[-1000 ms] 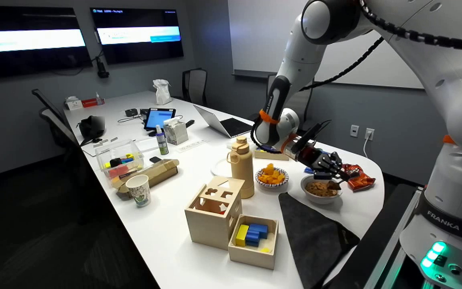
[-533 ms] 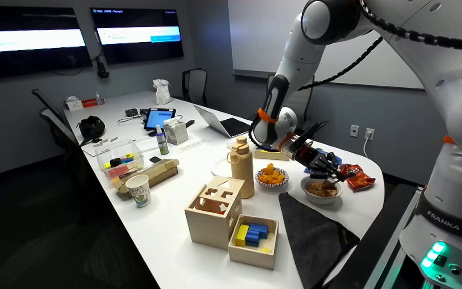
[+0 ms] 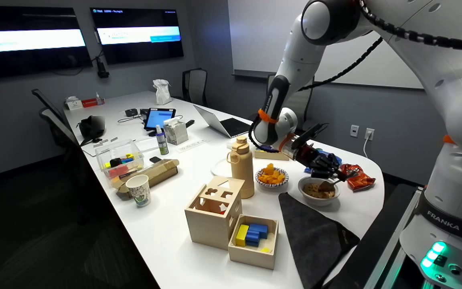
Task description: Stir inside the white bowl with the kitchen utensil
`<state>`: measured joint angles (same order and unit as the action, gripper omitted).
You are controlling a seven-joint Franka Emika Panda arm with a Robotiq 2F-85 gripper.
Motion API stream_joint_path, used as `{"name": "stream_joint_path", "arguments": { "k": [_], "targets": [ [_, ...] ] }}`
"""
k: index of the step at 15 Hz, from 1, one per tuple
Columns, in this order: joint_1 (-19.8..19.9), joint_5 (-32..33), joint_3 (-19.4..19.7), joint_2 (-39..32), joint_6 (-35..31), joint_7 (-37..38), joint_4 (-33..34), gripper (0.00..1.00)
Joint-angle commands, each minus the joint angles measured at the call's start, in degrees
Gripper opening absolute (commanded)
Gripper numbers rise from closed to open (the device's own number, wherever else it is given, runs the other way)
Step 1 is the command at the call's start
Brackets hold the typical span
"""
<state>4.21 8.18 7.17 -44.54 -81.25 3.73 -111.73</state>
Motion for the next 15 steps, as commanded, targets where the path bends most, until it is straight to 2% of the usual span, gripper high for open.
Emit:
{"name": "stream_joint_path", "arguments": {
  "k": [1, 6, 15],
  "targets": [
    [0.9, -0.5, 0.0, -0.8, 3.4, 0.4, 0.7, 0.01],
    [0.8, -2.6, 1.0, -2.1, 4.1, 5.9, 2.0, 0.01],
    [0.8, -0.5, -0.3, 0.2, -5.1, 2.4, 0.1, 0.01]
  ]
}}
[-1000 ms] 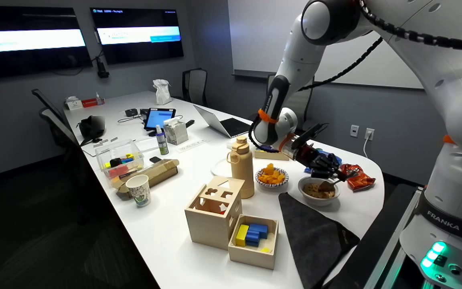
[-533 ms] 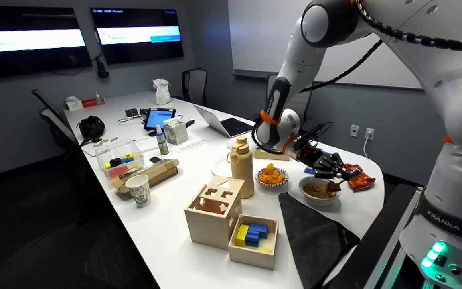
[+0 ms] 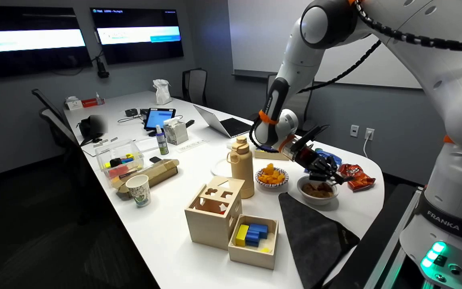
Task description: Stir inside the white bowl with the kitchen utensil
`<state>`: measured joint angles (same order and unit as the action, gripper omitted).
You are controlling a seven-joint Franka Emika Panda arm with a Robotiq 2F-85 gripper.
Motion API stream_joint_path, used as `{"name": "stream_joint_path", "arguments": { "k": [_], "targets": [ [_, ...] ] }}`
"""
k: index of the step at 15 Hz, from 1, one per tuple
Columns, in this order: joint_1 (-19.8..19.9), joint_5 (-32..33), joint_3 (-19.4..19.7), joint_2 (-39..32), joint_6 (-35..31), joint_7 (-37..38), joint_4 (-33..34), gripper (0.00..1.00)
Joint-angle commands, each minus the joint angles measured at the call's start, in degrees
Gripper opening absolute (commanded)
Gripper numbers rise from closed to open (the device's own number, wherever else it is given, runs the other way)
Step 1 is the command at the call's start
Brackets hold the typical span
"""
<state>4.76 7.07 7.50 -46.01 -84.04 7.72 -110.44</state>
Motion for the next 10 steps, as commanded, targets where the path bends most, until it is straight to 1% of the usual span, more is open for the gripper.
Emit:
{"name": "stream_joint_path", "arguments": {
  "k": [1, 6, 10],
  "targets": [
    [0.3, 0.9, -0.8, 2.1, -3.0, -2.4, -1.6, 0.01],
    [0.1, 1.8, -1.3, 4.6, -4.4, -5.3, -4.1, 0.01],
    [0.7, 3.9, -1.8, 4.8, -1.6, -10.3, -4.3, 0.01]
  ]
}}
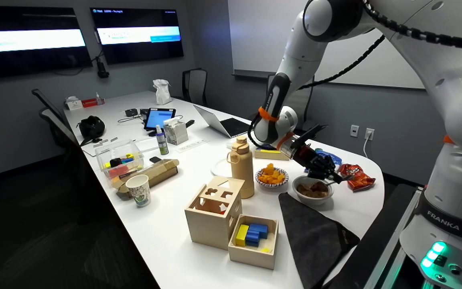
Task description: Stir inside the white bowl with the kitchen utensil
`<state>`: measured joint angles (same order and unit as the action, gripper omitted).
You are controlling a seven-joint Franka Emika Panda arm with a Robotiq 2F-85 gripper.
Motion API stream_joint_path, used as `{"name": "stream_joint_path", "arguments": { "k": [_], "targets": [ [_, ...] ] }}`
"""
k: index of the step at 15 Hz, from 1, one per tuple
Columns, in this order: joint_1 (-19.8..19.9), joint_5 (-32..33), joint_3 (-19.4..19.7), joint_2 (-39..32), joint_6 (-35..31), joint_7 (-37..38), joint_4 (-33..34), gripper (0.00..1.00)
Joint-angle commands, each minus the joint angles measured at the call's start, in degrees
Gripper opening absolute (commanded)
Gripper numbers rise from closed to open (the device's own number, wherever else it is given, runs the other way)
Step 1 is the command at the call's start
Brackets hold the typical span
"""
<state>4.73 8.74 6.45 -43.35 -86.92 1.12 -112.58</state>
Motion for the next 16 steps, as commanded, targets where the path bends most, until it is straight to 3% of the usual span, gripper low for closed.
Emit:
{"name": "stream_joint_path", "arguments": {
  "k": [1, 6, 12, 16],
  "targets": [
    [0.9, 2.9, -0.8, 1.8, 2.1, -5.0, -2.0, 0.01],
    [1.7, 5.1, -1.0, -0.8, 6.6, -9.8, 0.3, 0.01],
    [1.5, 1.0, 0.4, -1.2, 8.5, -0.2, 1.4, 0.01],
    [1.6, 2.3, -0.4, -1.2, 6.3, -1.5, 2.0, 0.01]
  ]
}}
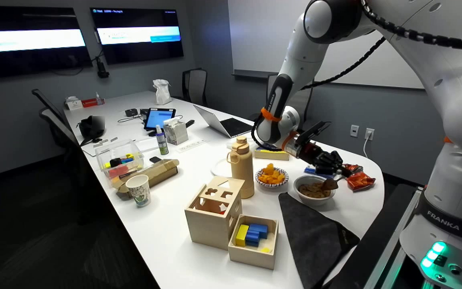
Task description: Stir inside the white bowl with the kitchen utensil
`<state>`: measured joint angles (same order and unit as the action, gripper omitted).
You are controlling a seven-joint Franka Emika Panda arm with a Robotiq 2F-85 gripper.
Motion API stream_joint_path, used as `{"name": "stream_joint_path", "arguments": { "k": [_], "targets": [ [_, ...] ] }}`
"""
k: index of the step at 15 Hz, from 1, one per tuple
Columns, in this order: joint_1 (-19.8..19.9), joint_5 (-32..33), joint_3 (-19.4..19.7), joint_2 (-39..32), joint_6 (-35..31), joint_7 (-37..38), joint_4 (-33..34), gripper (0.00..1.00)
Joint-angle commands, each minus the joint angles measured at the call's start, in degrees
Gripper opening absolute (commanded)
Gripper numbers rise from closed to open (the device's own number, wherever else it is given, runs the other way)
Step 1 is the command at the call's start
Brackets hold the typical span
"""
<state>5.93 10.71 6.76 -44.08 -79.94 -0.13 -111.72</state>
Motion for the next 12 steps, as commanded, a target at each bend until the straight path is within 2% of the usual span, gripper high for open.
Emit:
{"name": "stream_joint_path", "arguments": {
  "k": [1, 7, 12],
  "targets": [
    [0.2, 1.0, -0.9, -0.3, -1.7, -0.6, 1.1, 0.01],
    [0.2, 5.2, -2.7, 0.6, -8.8, -6.4, -0.3, 0.01],
    [0.2, 8.6, -3.4, 2.0, -8.8, -11.5, -2.5, 0.01]
  ]
}}
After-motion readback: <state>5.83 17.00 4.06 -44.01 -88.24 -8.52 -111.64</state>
